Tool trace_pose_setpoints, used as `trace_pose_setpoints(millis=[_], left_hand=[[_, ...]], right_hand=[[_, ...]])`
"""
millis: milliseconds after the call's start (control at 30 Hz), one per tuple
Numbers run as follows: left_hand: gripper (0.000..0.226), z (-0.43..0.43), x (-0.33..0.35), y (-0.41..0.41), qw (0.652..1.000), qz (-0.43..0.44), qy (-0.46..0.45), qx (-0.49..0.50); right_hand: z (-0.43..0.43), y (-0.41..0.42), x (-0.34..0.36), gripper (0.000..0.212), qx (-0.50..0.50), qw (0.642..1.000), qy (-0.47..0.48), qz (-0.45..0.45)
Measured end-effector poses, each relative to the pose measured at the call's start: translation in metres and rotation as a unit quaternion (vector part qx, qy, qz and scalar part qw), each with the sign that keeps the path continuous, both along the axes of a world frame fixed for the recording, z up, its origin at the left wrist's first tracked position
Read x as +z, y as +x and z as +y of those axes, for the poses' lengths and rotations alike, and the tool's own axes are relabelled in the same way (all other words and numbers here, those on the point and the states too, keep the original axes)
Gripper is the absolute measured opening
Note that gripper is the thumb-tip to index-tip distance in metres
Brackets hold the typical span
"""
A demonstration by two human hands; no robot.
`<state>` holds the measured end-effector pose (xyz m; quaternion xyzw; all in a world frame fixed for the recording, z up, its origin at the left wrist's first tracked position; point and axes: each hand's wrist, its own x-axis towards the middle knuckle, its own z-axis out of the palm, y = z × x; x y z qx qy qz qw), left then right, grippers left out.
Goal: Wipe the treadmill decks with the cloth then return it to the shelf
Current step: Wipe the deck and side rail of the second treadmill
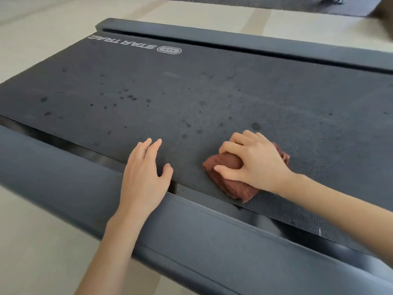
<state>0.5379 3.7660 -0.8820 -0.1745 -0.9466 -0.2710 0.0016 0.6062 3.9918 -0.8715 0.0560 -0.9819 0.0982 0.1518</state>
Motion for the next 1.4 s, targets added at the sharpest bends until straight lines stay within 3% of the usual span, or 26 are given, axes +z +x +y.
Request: trace_pose_setpoints(millis=[133,233,300,367,600,833,1033,1233,1400], left_hand=[[0.058,-0.011,-0.005,-0.022,0.998,0.005,-0.054,-0.041],[0.059,-0.009,-0.011,-0.018,0.991,0.034,-0.092,-0.09],[0.059,-0.008,-0.011,-0.017,0.989,0.038,-0.098,-0.106],[0.059,-0.008,-0.009,-0.016,0.988,0.035,-0.099,-0.112],[0.056,-0.014,-0.005,-0.015,0.986,0.015,-0.057,-0.157],[0.054,-0.067,-0.006,-0.055,0.996,0.009,-0.086,-0.008],[0.053,-0.068,-0.003,-0.058,0.993,0.015,-0.118,-0.007],[0.052,-0.068,-0.003,-0.058,0.992,0.021,-0.122,0.007],[0.055,-0.067,-0.002,-0.055,0.99,0.018,-0.137,-0.001]], right_hand=[[0.037,0.074,0.002,0.043,-0.021,0.999,0.01,-0.025],[0.046,0.124,0.001,0.053,-0.131,0.991,0.0,-0.025],[0.036,0.136,0.001,0.05,-0.222,0.975,0.012,-0.005],[0.028,0.131,0.0,0.044,-0.251,0.967,0.035,0.002],[-0.013,0.078,-0.002,0.035,-0.185,0.981,0.044,0.022],[-0.086,-0.016,-0.011,0.034,-0.13,0.989,0.022,0.062],[-0.154,-0.105,-0.011,0.031,-0.108,0.992,-0.011,0.06],[-0.116,-0.072,-0.004,0.039,-0.033,0.999,-0.011,0.009],[-0.033,-0.003,-0.004,0.04,-0.036,0.999,0.002,0.014]])
